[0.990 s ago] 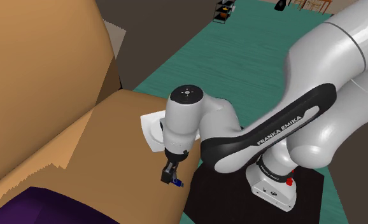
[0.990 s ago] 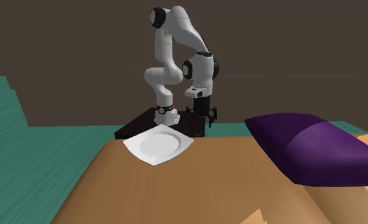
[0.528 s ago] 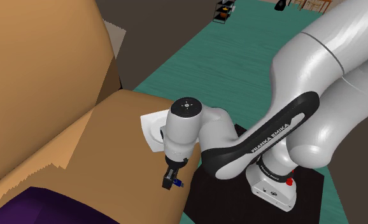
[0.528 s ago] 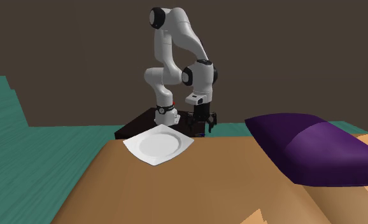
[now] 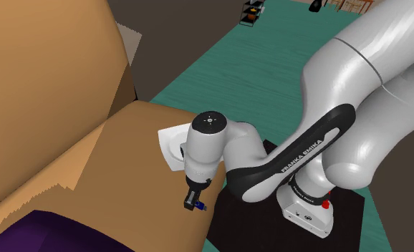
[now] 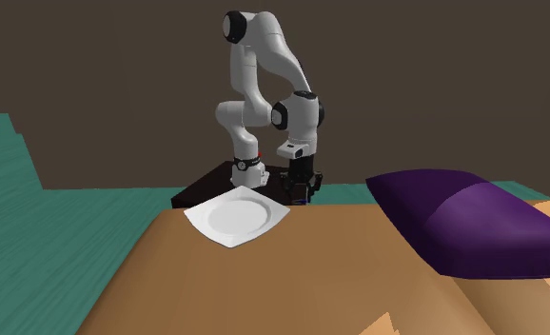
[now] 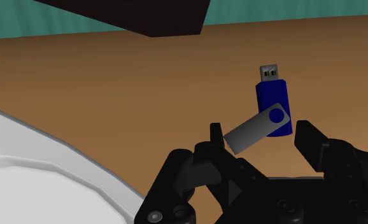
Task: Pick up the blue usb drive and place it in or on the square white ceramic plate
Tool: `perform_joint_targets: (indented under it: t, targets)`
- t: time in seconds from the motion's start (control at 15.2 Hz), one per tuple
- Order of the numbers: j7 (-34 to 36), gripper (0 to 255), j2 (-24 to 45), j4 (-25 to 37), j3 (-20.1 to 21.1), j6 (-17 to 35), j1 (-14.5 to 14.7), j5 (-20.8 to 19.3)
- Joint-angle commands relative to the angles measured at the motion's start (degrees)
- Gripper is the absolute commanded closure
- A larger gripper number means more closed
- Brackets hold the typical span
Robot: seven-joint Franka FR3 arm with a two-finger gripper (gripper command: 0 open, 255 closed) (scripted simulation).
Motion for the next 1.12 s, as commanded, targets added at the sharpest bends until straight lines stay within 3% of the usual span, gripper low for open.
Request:
perform_joint_targets:
  t: [0.0,0.53,1.06]
  targets:
    - [0.0,255,0.0,0.0,0.0,0.0,0.0,0.0]
    - [0.0,255,0.0,0.0,0.0,0.0,0.0,0.0]
    - [-4.3,255,-7.1,1.6,-1.7,-7.8,1.9,5.6]
